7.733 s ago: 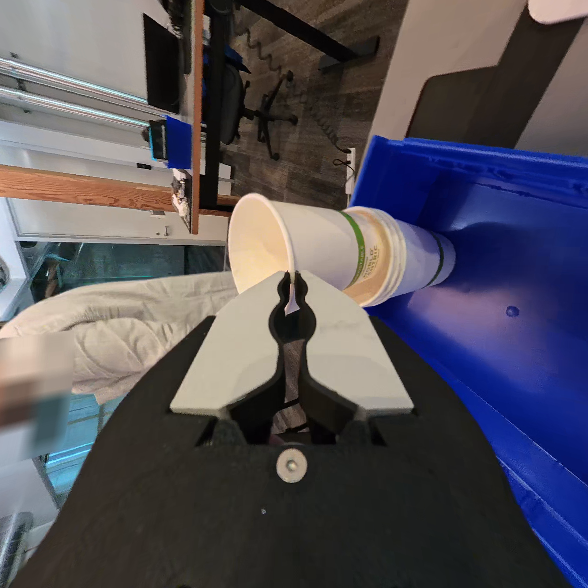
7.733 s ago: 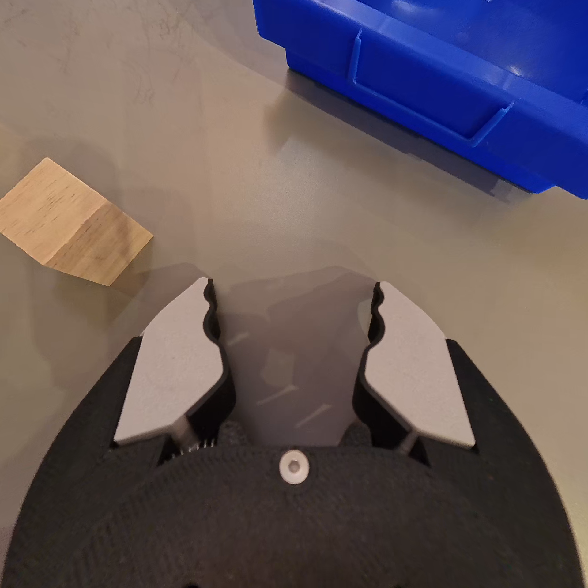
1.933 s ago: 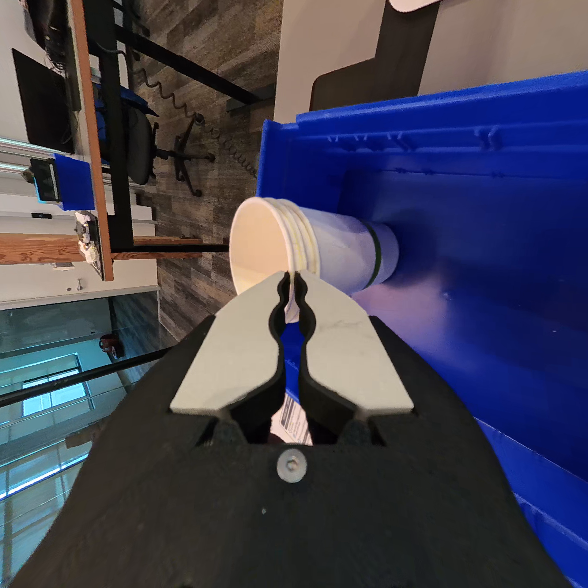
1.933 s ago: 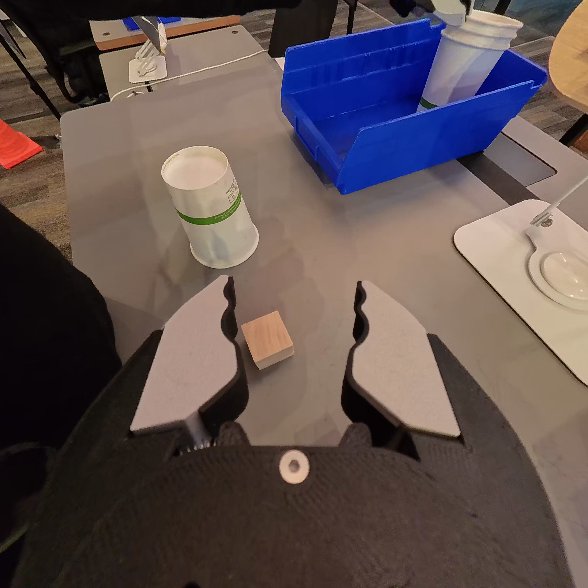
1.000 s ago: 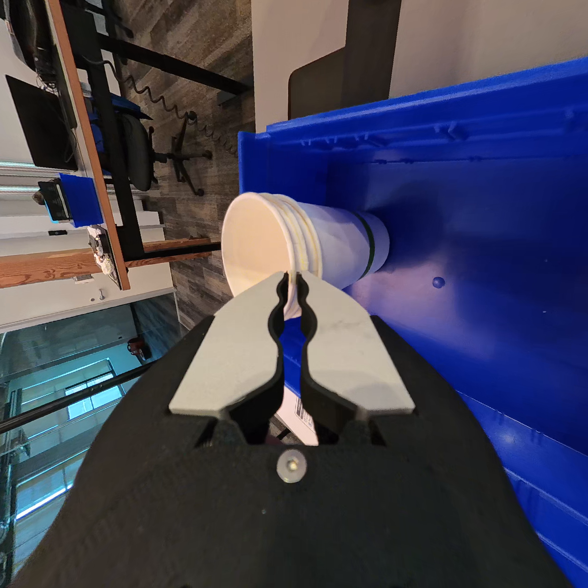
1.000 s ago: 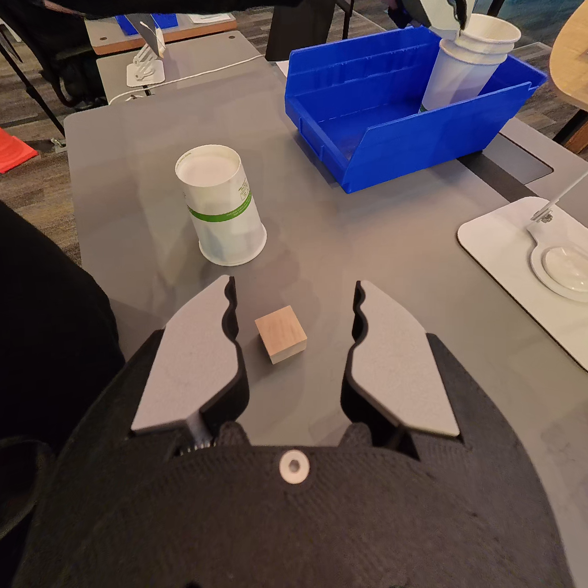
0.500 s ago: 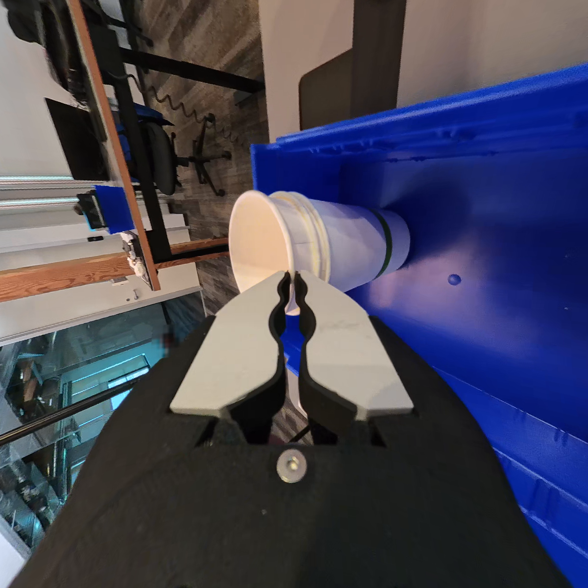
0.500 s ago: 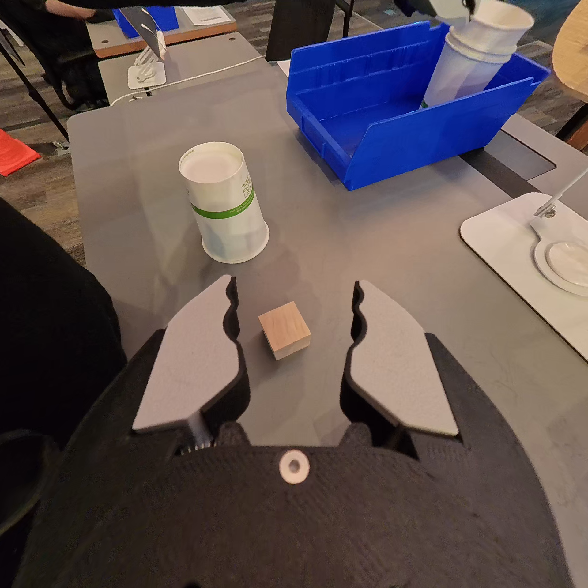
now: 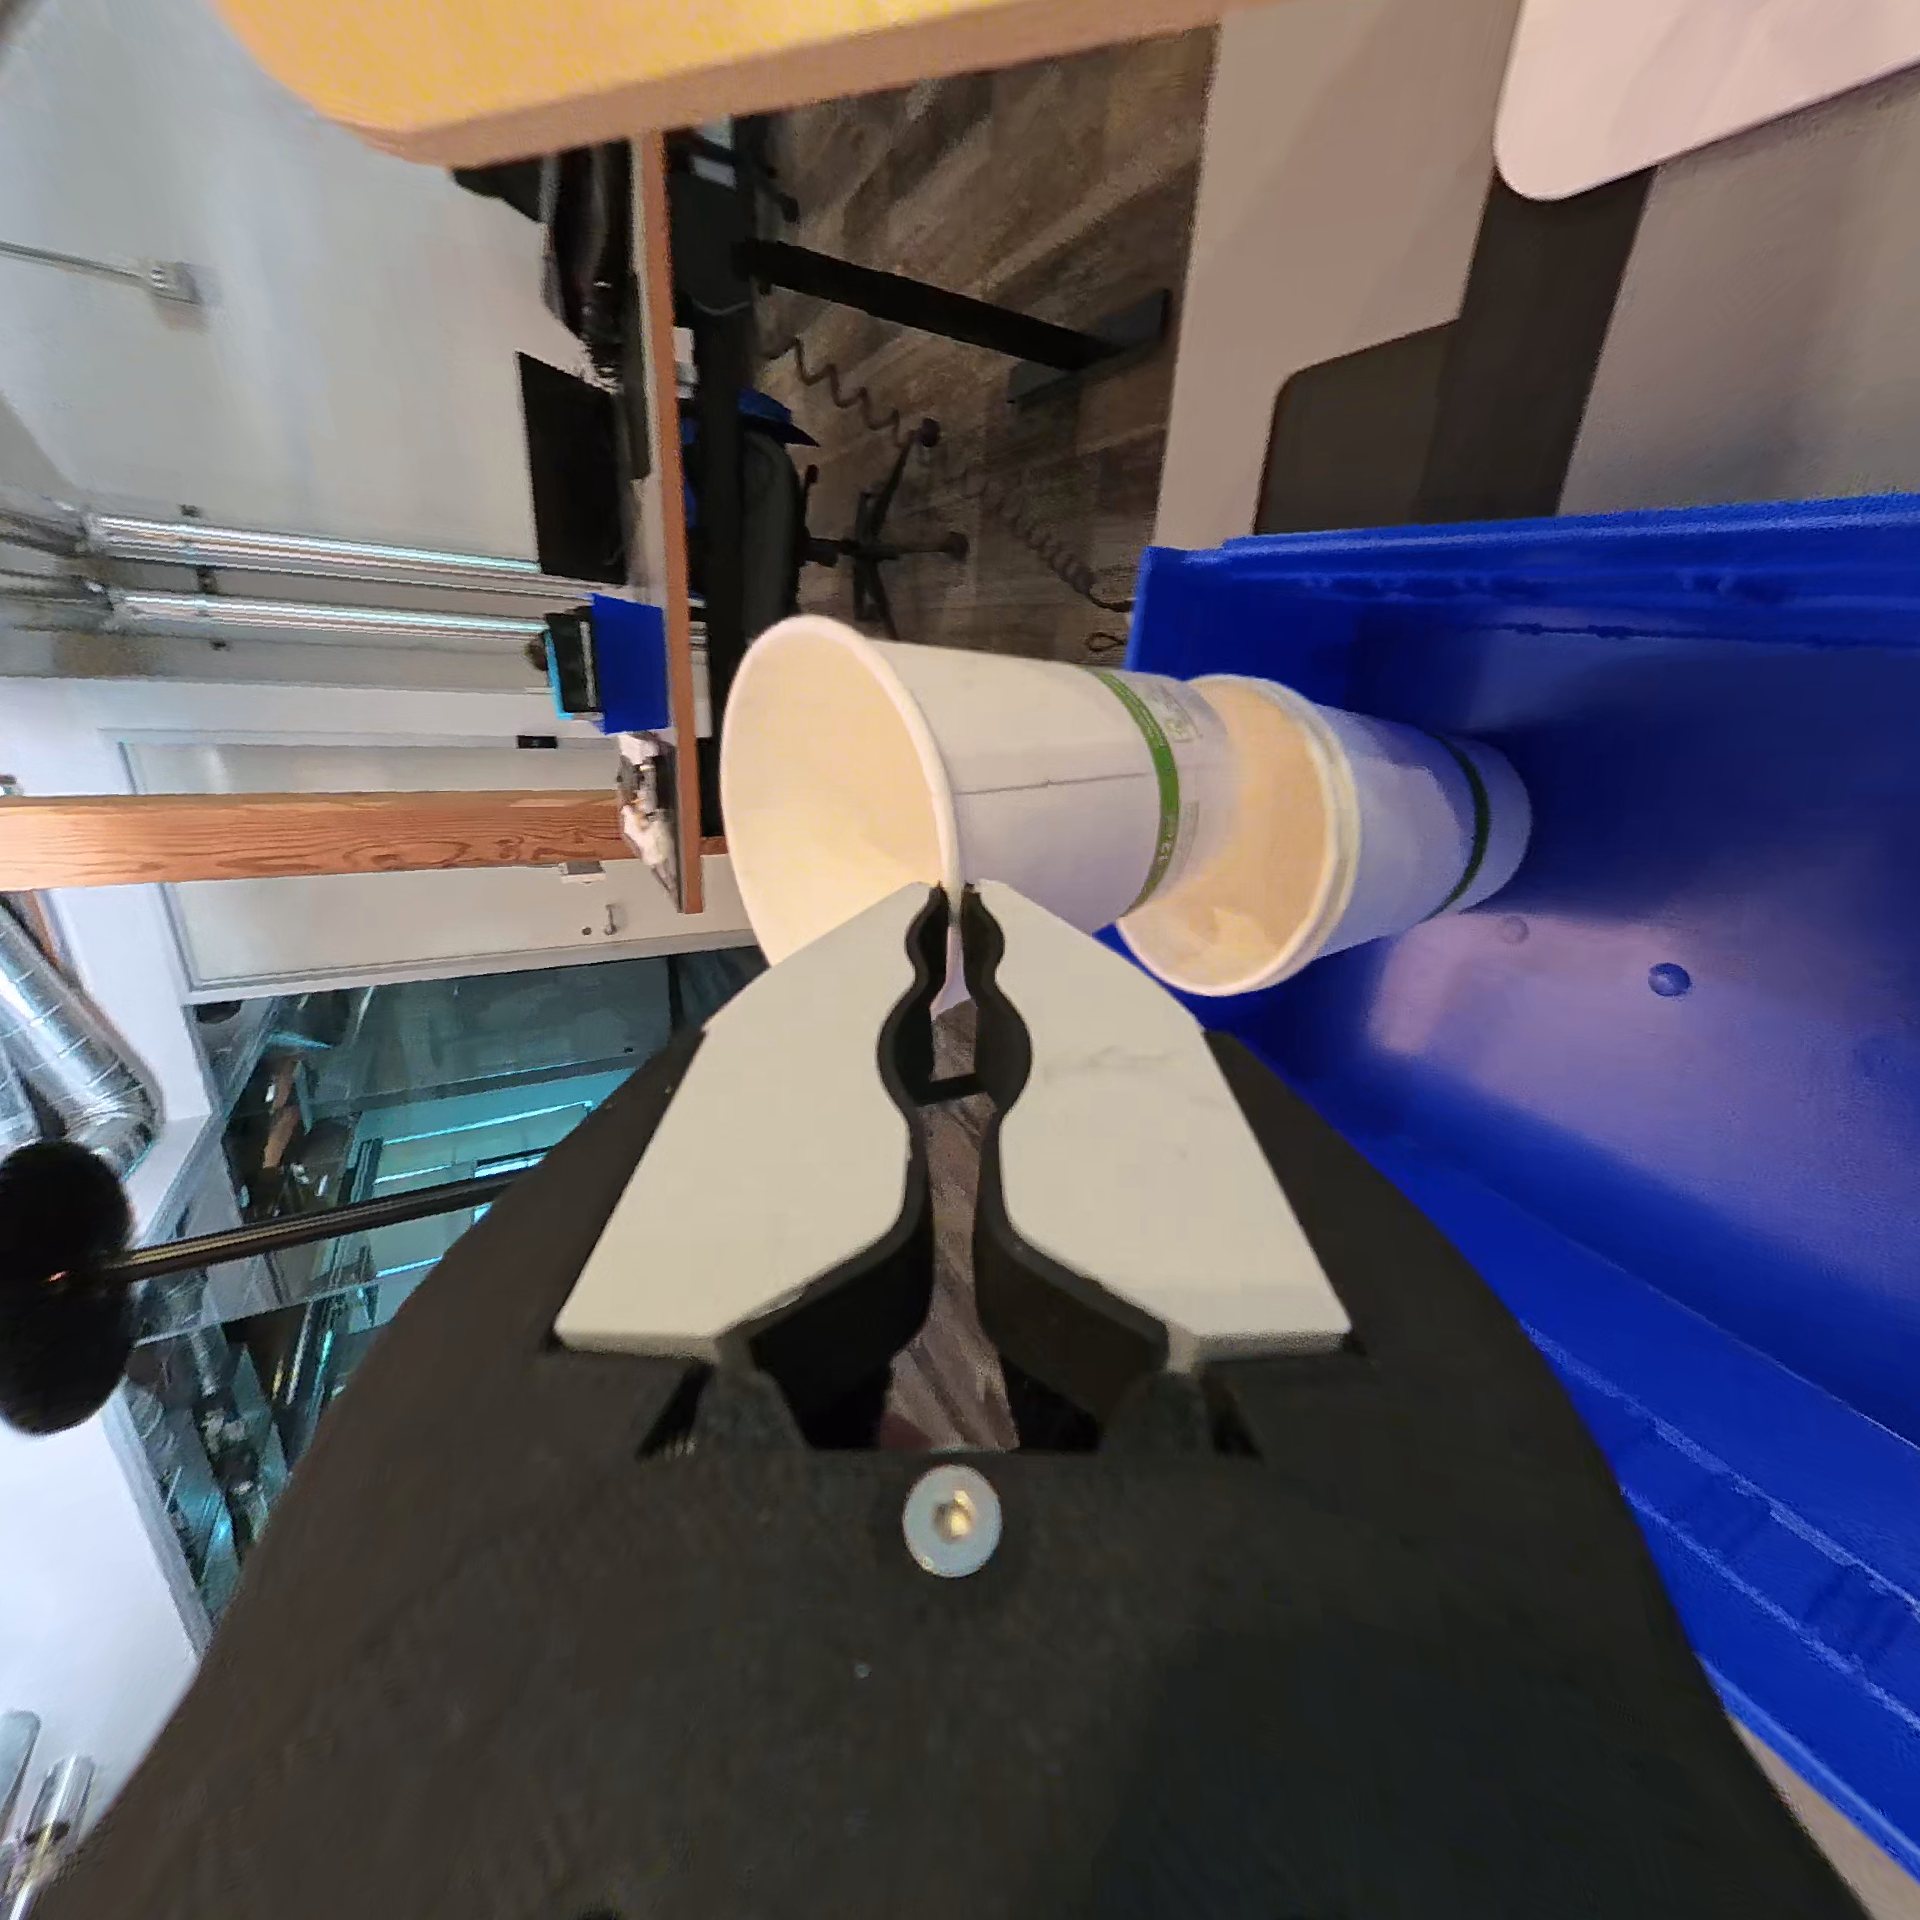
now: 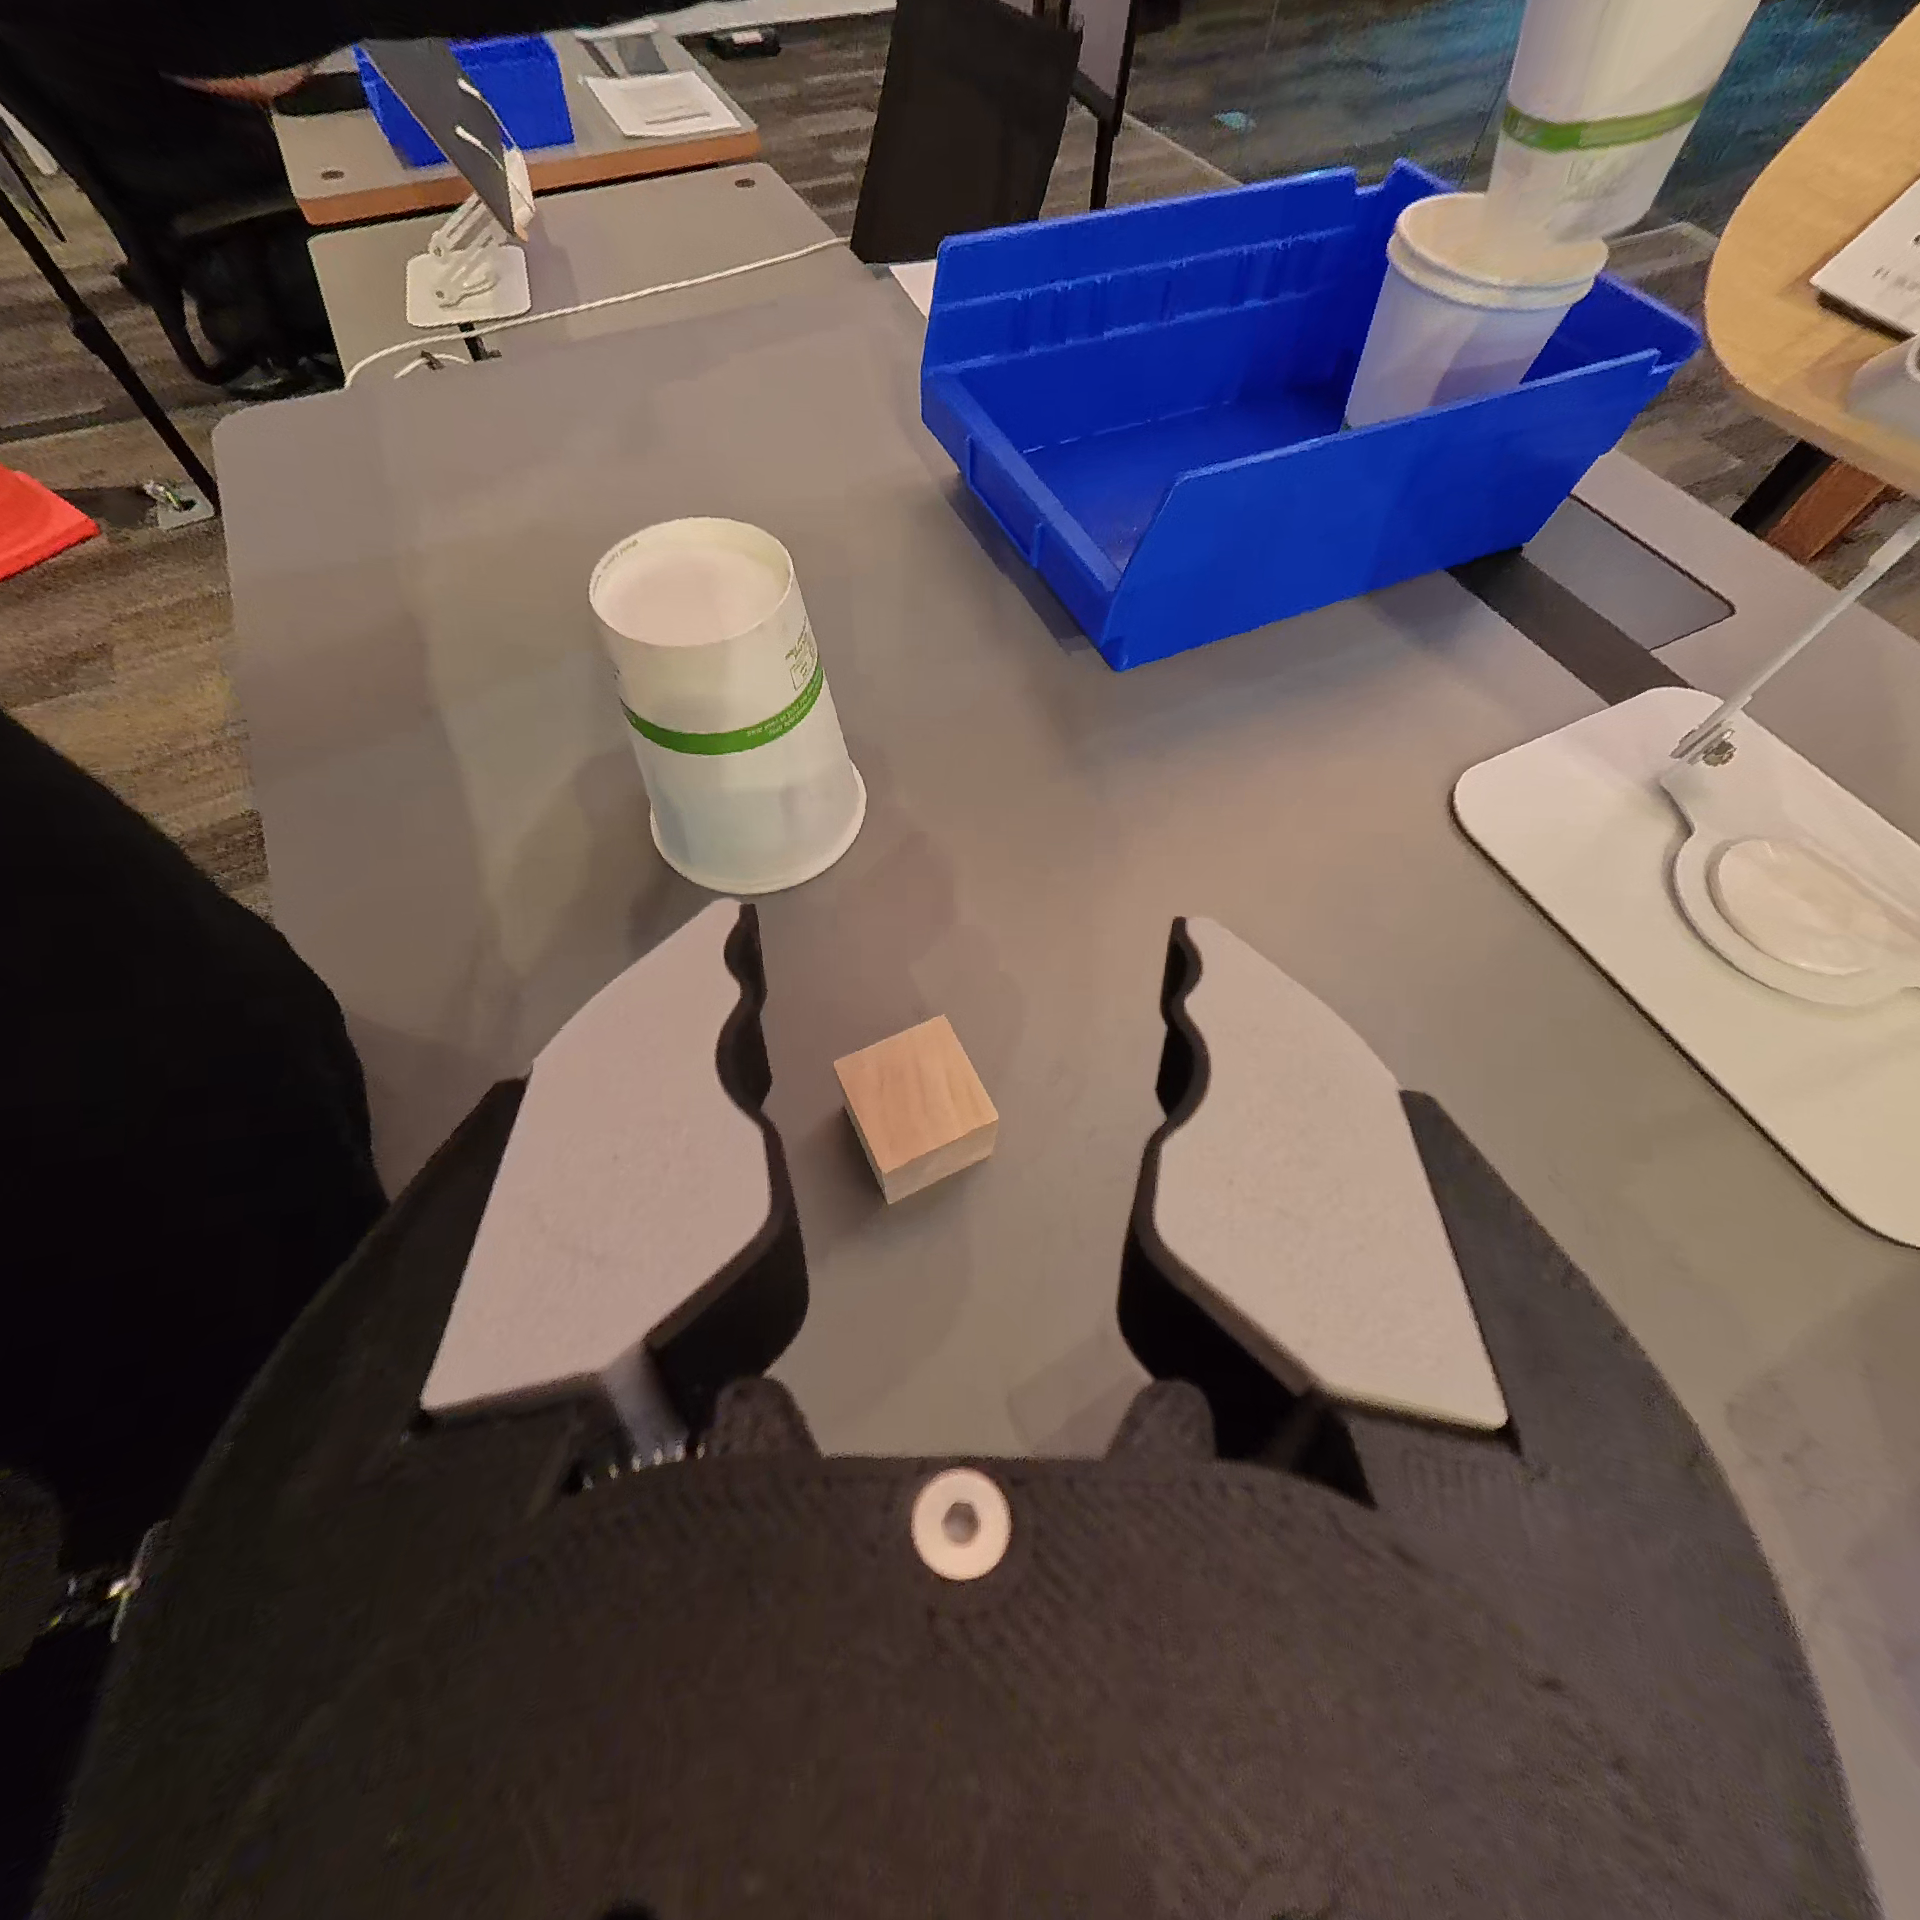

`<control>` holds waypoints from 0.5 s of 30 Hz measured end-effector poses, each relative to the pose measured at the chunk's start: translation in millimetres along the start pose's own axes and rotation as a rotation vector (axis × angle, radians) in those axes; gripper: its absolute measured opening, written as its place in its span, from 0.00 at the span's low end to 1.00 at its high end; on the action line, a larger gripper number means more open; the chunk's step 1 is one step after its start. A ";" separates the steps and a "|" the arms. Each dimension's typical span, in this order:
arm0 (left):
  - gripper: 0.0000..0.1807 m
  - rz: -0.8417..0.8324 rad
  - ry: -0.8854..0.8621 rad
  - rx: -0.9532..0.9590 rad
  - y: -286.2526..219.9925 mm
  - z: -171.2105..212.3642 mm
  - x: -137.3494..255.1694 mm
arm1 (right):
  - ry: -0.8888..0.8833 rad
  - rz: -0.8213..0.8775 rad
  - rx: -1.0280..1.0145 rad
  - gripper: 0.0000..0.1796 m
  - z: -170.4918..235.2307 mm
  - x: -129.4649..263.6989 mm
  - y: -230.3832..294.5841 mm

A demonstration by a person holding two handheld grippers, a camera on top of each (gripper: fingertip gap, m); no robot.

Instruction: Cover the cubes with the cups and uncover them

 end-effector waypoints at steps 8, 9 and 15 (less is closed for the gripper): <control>0.01 -0.157 -0.165 0.276 20.3 -9.4 91.3 | -0.145 0.029 0.015 0.48 -33.8 0.0 -7.6; 0.01 -0.156 -0.222 0.346 17.8 -14.3 105.9 | -0.182 0.029 0.010 0.49 -41.5 -0.7 -10.2; 0.01 -0.062 -0.606 0.772 -15.6 -53.4 178.4 | -0.421 0.018 -0.098 0.59 -83.0 -12.2 -34.6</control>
Point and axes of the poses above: each gripper's, where its closed fingertips meet, x back along the fingers, z out of its underside, y = z × x across the jaws, the point moved 10 cm from there along x, back along the fingers, and after that the axes turned 2 degrees about z, right-handed, at the moved point
